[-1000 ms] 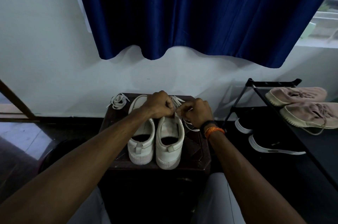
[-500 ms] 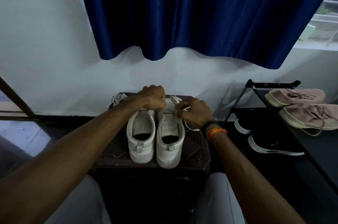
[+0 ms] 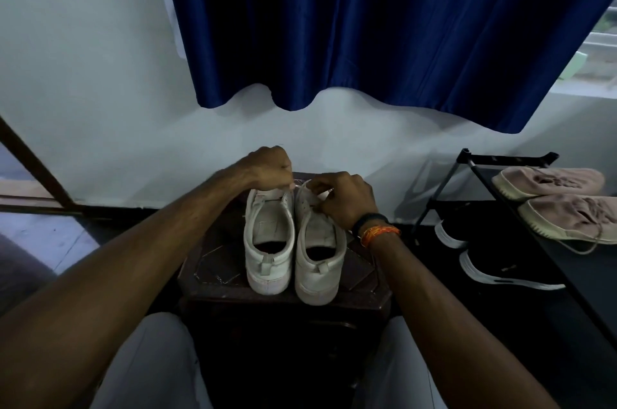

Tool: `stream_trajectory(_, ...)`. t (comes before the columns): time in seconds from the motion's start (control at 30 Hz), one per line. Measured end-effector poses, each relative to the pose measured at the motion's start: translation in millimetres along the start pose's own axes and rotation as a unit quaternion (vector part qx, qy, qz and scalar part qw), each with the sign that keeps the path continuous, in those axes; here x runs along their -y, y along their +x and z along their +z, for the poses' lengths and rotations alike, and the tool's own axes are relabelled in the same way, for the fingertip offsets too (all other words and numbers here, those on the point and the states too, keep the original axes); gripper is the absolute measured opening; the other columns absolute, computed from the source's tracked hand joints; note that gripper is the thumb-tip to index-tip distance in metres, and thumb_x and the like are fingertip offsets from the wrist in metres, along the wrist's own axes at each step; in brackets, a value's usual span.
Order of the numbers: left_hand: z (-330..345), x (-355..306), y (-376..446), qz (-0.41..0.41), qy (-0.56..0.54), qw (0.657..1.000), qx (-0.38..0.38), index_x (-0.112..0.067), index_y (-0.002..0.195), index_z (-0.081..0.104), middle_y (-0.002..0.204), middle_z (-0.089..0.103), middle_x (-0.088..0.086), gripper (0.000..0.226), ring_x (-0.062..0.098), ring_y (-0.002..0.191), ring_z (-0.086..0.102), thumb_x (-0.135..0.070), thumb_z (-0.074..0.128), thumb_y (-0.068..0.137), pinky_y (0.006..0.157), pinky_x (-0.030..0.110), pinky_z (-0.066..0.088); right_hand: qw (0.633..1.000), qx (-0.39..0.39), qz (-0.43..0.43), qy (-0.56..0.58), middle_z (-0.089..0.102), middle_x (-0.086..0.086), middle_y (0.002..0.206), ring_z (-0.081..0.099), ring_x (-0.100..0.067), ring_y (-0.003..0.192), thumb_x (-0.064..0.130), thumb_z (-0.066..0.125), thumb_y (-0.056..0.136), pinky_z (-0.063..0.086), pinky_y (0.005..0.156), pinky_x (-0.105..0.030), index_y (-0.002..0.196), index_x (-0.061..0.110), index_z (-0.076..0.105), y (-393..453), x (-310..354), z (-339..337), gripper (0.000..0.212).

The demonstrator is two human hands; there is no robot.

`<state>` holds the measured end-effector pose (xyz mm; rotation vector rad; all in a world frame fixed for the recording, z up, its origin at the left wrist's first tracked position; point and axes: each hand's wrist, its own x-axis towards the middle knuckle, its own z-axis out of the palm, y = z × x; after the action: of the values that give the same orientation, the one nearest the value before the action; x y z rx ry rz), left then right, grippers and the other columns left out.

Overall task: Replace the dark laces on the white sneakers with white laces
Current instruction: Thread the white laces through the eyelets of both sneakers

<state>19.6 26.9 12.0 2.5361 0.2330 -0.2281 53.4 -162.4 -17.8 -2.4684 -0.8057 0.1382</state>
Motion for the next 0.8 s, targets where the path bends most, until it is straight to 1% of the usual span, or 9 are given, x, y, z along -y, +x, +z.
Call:
stream_trajectory(0.1,4.9,-7.4,-4.6,0.015,-0.016,1.0,0.004,-0.006,0.088,0.076,0.093,0.075,0.008,0.009,0.023,0.094,0.068,-0.013,0.071,0.084,0.081,0.038,0.055,0.999,-0.021,-0.024,0.031,0.075,0.007,0.109,0.066,-0.009,0.093,0.019,0.07,0.09,0.033,0.062,0.002,0.116,0.027,0.075,-1.6,3.3,-0.1,0.028)
stream_trajectory(0.17,8.8,-11.3,-4.0,0.016,-0.03,0.999,0.005,-0.006,0.088,0.075,0.093,0.074,0.008,0.01,0.024,0.096,0.068,-0.014,0.071,0.084,0.087,0.042,0.055,0.998,-0.034,-0.027,0.037,0.076,0.003,0.105,0.066,-0.012,0.094,0.02,0.07,0.091,0.036,0.065,-0.009,0.112,0.028,0.076,-2.8,4.9,0.6,0.024)
stream_trajectory(0.27,13.1,-14.7,-2.2,0.005,-0.028,1.0,0.011,-0.006,0.089,0.072,0.09,0.072,0.007,0.016,0.023,0.087,0.066,-0.02,0.073,0.081,0.074,0.036,0.051,0.996,-0.069,-0.014,0.052,0.078,-0.001,0.094,0.07,-0.02,0.093,0.021,0.074,0.086,0.05,0.075,-0.026,0.099,0.027,0.079,-0.5,1.4,1.9,0.016)
stream_trajectory(0.37,19.0,-22.9,-4.4,-0.009,0.035,0.999,0.038,-0.013,0.087,0.061,0.085,0.064,0.003,0.028,0.017,0.075,0.056,-0.038,0.071,0.08,0.065,0.031,0.039,0.996,-0.065,0.002,0.054,0.077,-0.002,0.086,0.07,-0.02,0.087,0.015,0.073,0.082,0.052,0.072,-0.027,0.092,0.025,0.077,2.5,-1.8,-1.6,0.015)
stream_trajectory(0.5,31.4,-33.0,-4.8,-0.029,0.127,0.991,0.006,-0.019,0.104,0.056,0.091,0.062,-0.001,0.047,0.02,0.088,0.056,-0.05,0.075,0.075,0.083,0.038,0.035,1.0,-0.02,0.002,0.009,0.077,-0.004,0.094,0.068,-0.022,0.092,0.007,0.067,0.085,0.045,0.076,-0.022,0.096,0.021,0.08,5.4,-2.2,-6.1,0.022)
stream_trajectory(0.57,36.6,-35.0,-3.4,-0.046,0.138,0.989,-0.009,-0.019,0.099,0.056,0.086,0.06,-0.002,0.046,0.021,0.09,0.056,-0.047,0.079,0.07,0.088,0.041,0.031,1.0,0.012,0.004,-0.01,0.077,-0.006,0.101,0.067,-0.024,0.099,0.01,0.067,0.087,0.043,0.079,-0.022,0.099,0.021,0.081,5.0,-2.4,-6.3,0.021)
stream_trajectory(0.67,36.0,-35.5,-4.5,-0.084,0.09,0.992,-0.019,-0.016,0.086,0.056,0.083,0.062,0.001,0.04,0.023,0.089,0.06,-0.034,0.086,0.065,0.092,0.041,0.044,0.999,0.04,0.014,-0.026,0.073,-0.005,0.114,0.062,-0.025,0.11,0.02,0.068,0.091,0.038,0.079,-0.022,0.106,0.022,0.08,6.2,-0.9,-7.2,0.019)
stream_trajectory(0.73,32.4,-31.4,-4.5,-0.11,0.041,0.993,-0.023,-0.013,0.079,0.058,0.081,0.064,0.003,0.035,0.023,0.084,0.064,-0.027,0.087,0.063,0.077,0.035,0.051,0.998,0.051,0.025,-0.029,0.072,-0.003,0.118,0.06,-0.025,0.113,0.022,0.068,0.092,0.036,0.081,-0.019,0.109,0.024,0.079,8.8,0.8,-6.7,0.02)
stream_trajectory(0.8,28.8,-25.5,-5.0,-0.133,-0.012,0.991,-0.017,-0.01,0.077,0.066,0.078,0.067,0.004,0.031,0.021,0.076,0.065,-0.022,0.089,0.061,0.06,0.028,0.047,0.998,0.047,0.049,-0.014,0.074,-0.002,0.115,0.061,-0.024,0.112,0.02,0.07,0.09,0.038,0.082,-0.019,0.107,0.025,0.08,11.0,2.7,-6.3,0.021)
